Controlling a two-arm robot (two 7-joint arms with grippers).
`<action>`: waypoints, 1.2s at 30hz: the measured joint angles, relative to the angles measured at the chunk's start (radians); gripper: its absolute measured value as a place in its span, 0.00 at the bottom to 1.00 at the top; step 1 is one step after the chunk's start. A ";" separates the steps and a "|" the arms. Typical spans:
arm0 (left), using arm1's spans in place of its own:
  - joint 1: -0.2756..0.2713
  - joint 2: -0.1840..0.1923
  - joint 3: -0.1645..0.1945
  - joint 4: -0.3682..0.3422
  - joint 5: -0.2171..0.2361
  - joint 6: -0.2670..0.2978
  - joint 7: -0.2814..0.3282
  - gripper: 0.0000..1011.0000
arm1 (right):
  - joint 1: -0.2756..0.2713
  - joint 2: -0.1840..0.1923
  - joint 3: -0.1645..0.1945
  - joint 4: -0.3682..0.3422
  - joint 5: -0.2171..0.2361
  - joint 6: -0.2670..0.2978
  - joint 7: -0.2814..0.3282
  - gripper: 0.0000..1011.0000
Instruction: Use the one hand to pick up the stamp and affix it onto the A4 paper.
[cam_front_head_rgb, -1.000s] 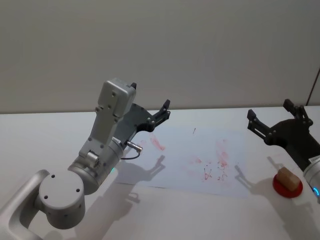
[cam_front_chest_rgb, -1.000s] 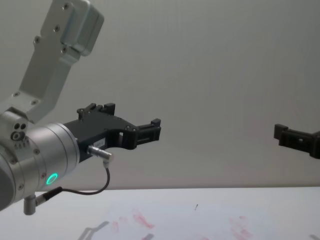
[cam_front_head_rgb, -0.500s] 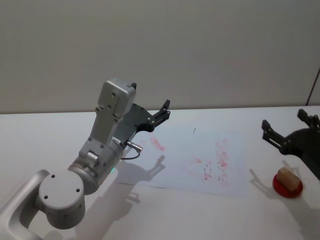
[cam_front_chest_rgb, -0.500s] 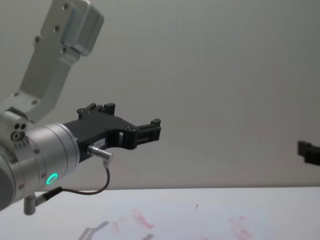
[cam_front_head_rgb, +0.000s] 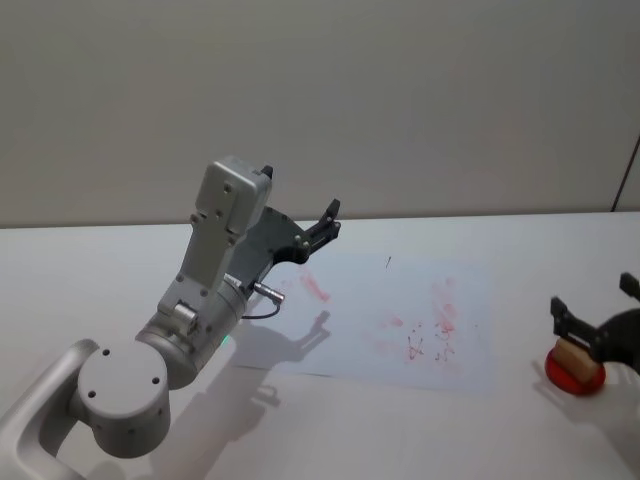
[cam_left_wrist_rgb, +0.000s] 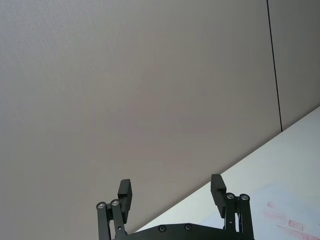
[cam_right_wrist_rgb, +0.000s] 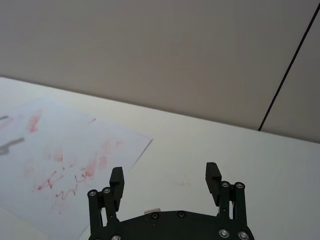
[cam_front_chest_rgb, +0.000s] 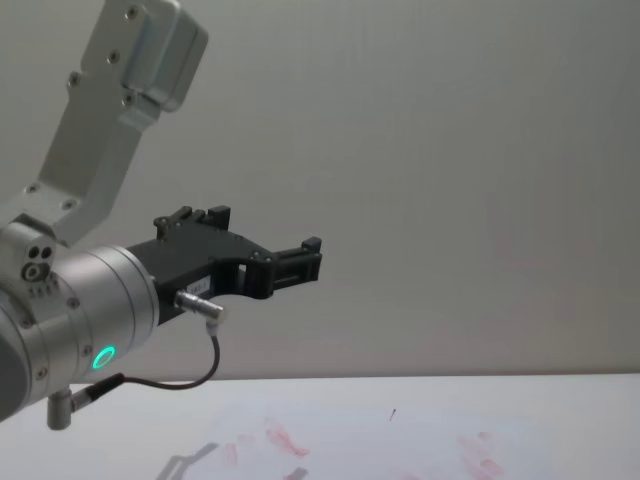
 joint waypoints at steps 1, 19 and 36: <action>0.000 0.000 0.000 0.000 0.000 0.000 0.000 0.99 | -0.005 0.004 0.001 -0.001 0.000 0.004 0.001 0.99; 0.000 0.000 0.000 0.000 0.000 0.000 0.000 0.99 | -0.048 0.043 0.016 0.001 -0.028 0.092 0.023 0.99; 0.000 0.000 0.000 0.000 0.000 0.000 0.000 0.99 | 0.004 0.005 -0.019 0.064 -0.097 0.152 0.084 0.99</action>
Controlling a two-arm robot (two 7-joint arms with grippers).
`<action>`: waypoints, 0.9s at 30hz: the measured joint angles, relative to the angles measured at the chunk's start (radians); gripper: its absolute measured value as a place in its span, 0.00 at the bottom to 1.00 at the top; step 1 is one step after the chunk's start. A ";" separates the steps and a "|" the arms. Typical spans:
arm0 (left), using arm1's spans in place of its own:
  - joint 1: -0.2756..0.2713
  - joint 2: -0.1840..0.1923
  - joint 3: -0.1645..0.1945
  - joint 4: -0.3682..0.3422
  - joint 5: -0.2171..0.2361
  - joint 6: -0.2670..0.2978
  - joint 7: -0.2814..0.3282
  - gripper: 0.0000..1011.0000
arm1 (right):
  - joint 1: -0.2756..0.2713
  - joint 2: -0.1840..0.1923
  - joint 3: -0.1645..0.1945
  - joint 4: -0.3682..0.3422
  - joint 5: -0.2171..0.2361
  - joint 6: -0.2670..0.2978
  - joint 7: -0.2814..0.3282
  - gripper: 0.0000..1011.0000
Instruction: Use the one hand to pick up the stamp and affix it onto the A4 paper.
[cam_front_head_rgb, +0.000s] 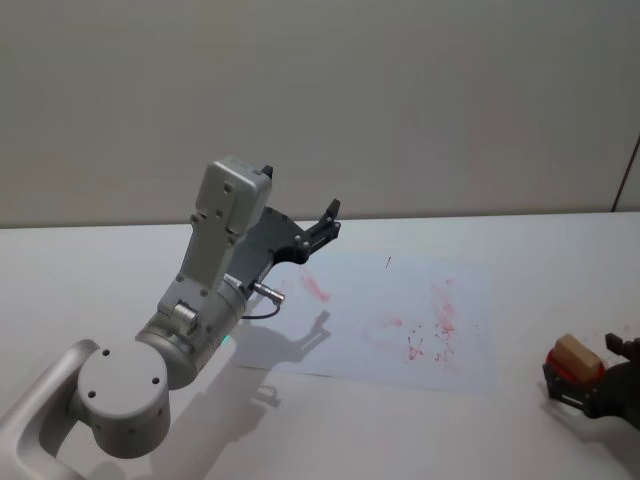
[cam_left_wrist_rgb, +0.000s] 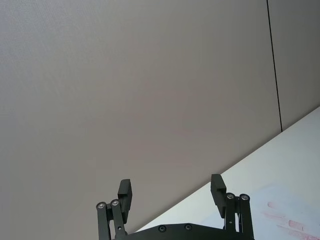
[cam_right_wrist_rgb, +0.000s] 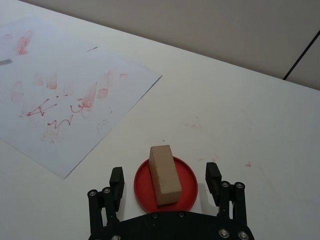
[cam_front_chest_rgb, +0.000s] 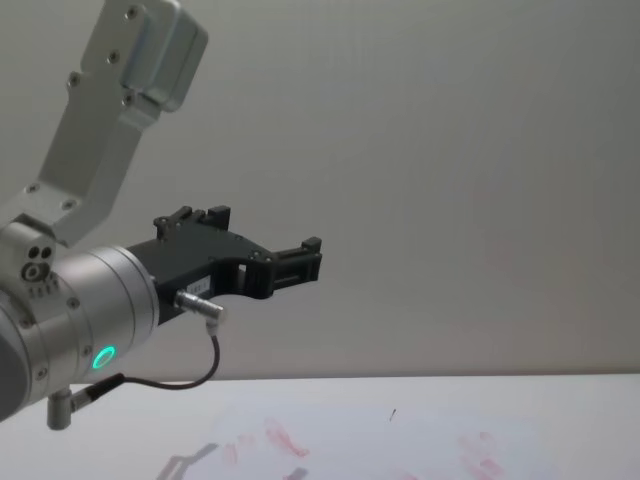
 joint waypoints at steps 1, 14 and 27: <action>0.000 0.000 0.000 0.000 0.000 0.000 0.000 0.99 | 0.000 0.000 0.000 0.000 0.000 0.000 0.000 0.99; 0.000 0.000 0.000 0.000 0.000 0.000 0.000 0.99 | 0.023 -0.020 -0.015 0.028 -0.028 0.017 0.021 0.79; 0.000 0.000 0.000 0.000 0.000 0.000 0.000 0.99 | 0.031 -0.026 -0.020 0.036 -0.037 0.023 0.028 0.38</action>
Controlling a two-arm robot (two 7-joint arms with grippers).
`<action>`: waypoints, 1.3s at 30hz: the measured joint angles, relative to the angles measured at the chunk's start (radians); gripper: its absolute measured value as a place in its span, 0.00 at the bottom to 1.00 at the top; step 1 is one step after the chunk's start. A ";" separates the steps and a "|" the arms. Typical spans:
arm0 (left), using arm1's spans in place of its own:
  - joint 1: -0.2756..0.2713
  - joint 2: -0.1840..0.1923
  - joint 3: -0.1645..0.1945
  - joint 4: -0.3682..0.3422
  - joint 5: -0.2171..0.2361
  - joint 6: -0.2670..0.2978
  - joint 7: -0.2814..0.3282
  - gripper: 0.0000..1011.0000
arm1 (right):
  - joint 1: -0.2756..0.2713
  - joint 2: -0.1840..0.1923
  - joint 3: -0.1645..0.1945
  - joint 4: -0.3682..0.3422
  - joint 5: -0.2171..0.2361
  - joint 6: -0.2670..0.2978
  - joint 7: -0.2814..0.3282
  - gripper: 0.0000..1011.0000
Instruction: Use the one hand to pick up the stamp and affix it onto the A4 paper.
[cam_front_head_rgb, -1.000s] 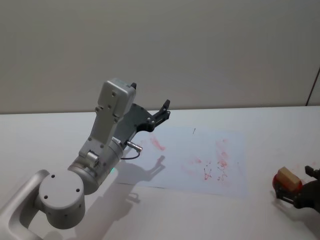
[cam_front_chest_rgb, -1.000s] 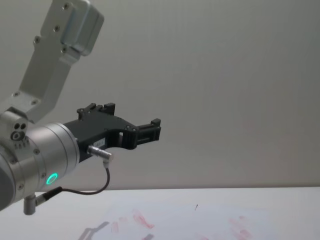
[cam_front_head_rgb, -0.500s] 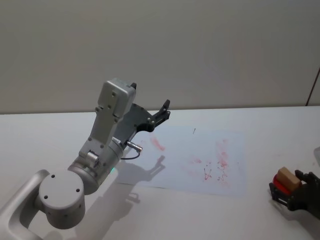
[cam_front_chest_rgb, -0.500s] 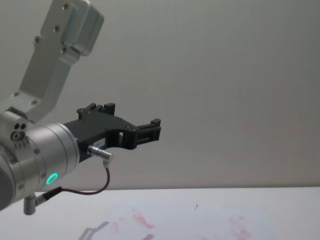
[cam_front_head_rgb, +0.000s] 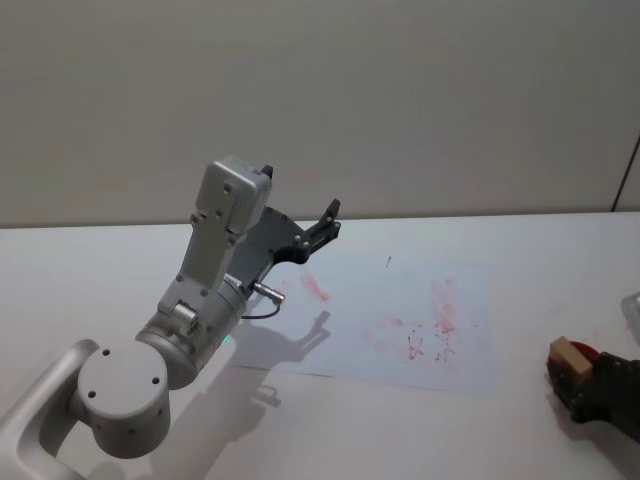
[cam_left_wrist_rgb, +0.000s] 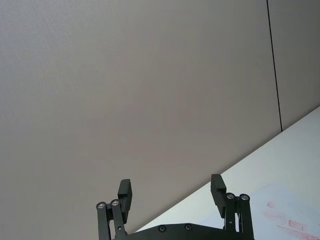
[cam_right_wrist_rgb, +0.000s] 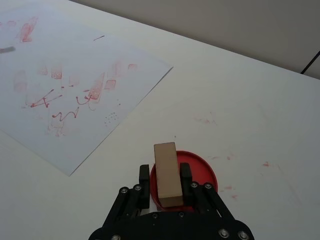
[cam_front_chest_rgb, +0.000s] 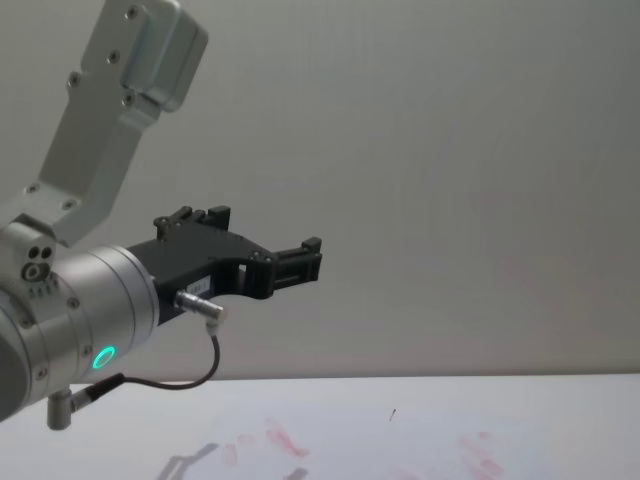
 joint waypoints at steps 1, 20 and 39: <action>0.000 0.000 0.000 0.000 0.000 0.000 0.000 0.99 | 0.000 0.000 0.000 0.000 0.000 0.000 0.000 0.36; 0.000 0.000 0.000 0.000 0.000 0.000 0.000 0.99 | 0.010 -0.007 -0.002 0.001 0.001 -0.025 0.022 0.22; 0.000 0.000 0.000 0.000 0.000 0.000 0.000 0.99 | 0.099 -0.080 -0.044 -0.006 0.045 -0.102 0.197 0.22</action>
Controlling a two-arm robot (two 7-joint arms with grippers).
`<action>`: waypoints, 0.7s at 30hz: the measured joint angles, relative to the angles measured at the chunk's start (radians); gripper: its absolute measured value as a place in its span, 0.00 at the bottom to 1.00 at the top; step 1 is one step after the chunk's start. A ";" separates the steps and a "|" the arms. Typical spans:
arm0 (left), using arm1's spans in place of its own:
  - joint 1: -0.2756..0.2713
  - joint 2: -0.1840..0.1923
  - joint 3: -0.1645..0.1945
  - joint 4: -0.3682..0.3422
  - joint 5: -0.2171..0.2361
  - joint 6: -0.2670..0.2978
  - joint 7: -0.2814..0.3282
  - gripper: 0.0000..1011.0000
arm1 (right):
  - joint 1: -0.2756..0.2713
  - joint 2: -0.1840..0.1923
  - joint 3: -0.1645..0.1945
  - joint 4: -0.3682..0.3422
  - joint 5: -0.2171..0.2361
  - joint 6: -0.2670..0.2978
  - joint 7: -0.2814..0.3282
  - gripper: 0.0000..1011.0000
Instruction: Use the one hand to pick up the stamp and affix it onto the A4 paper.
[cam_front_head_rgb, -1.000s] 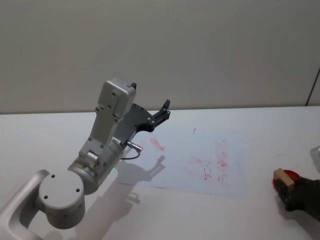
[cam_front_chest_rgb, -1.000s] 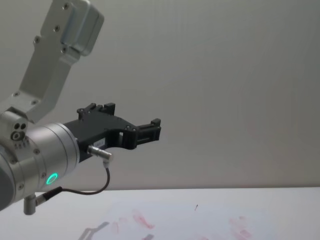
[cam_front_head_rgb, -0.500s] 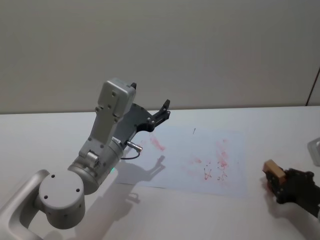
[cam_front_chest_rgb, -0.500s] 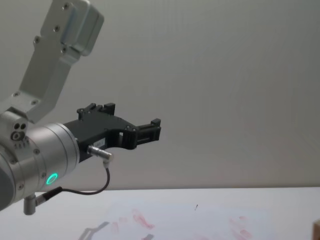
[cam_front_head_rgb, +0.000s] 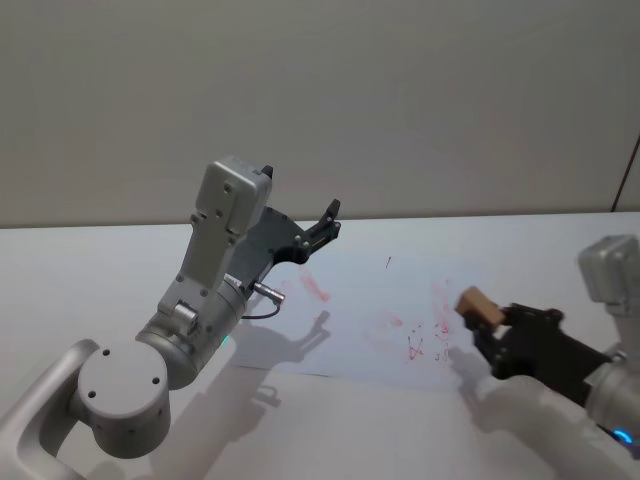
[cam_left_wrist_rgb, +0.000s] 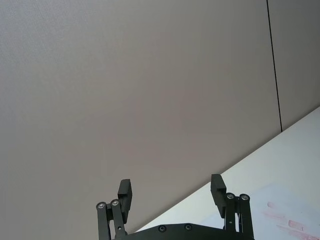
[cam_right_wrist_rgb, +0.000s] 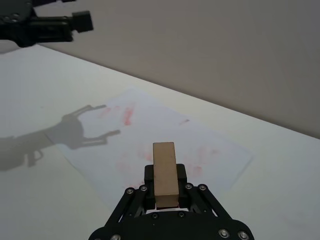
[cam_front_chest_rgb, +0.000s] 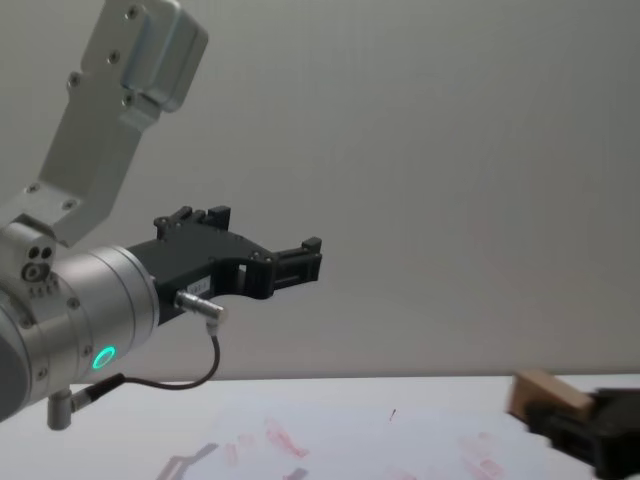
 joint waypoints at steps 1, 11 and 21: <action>0.000 0.000 0.000 0.000 0.000 0.000 0.000 0.99 | 0.006 -0.006 -0.004 0.003 0.000 0.001 0.008 0.22; 0.000 0.000 0.000 0.000 0.000 0.000 0.000 0.99 | 0.080 -0.068 -0.052 0.073 -0.058 0.049 0.087 0.22; 0.000 0.000 0.000 0.000 0.000 0.000 0.000 0.99 | 0.132 -0.113 -0.092 0.157 -0.155 0.093 0.092 0.22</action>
